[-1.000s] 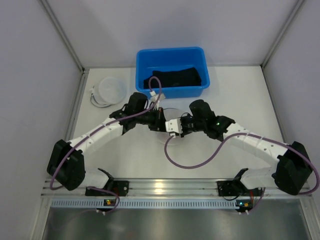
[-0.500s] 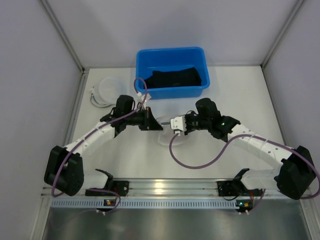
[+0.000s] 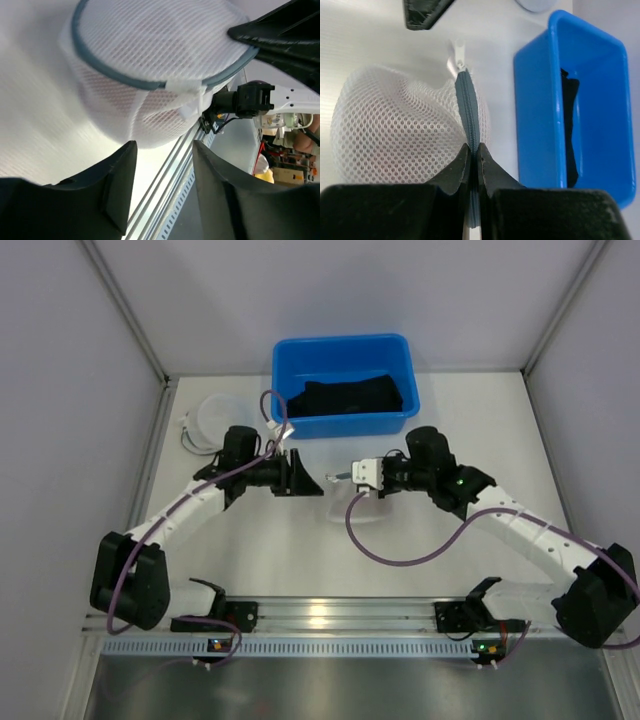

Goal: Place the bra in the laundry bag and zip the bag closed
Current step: Zip the zipper on the laundry bag, then place the laundry bag at the center of the board.

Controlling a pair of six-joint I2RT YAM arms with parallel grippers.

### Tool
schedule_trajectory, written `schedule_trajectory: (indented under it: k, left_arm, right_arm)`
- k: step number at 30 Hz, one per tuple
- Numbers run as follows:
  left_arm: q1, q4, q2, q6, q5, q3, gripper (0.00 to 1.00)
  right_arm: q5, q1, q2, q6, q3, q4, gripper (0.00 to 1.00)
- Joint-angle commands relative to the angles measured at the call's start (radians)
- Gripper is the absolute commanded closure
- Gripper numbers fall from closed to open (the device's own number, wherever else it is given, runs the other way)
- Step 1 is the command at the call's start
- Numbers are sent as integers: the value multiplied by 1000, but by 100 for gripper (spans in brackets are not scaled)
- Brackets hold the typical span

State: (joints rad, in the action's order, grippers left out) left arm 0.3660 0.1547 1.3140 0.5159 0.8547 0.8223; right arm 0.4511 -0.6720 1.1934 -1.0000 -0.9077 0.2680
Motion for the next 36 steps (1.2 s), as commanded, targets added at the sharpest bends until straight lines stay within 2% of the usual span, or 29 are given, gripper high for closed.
schedule_trajectory:
  k: [1, 3, 5, 6, 7, 17, 23, 30, 33, 36]
  left_arm:
    - [-18, 5, -45, -53, 27, 80, 43]
    - [-27, 5, -84, -62, 26, 89, 31]
    - [-42, 9, -107, -70, 15, 89, 13]
    - [-51, 12, -131, -70, 9, 87, 12]
    - [-61, 16, -139, -68, 4, 86, 2]
    - [-180, 101, -190, -137, -74, 112, 2]
    - [-210, 235, -144, -227, -132, 202, 2]
    - [-239, 267, -91, -251, -141, 253, 2]
    - [-252, 266, -55, -251, -186, 268, 2]
    - [-256, 269, -10, -266, -204, 288, 2]
  right_arm:
    - [-40, 23, -48, 52, -140, 0, 100]
    - [-46, 34, -54, 55, -172, 11, 100]
    - [-57, 40, -58, 44, -210, 14, 100]
    - [-64, 46, -57, 41, -221, 11, 100]
    - [-71, 51, -55, 35, -247, 4, 100]
    - [-144, 121, -2, 20, -384, 26, 100]
    - [-250, 262, 12, -61, -382, 1, 100]
    - [-235, 590, 75, -115, -425, -55, 100]
    - [-273, 716, 178, -138, -477, -105, 100]
    - [-328, 779, 314, -158, -560, -119, 100]
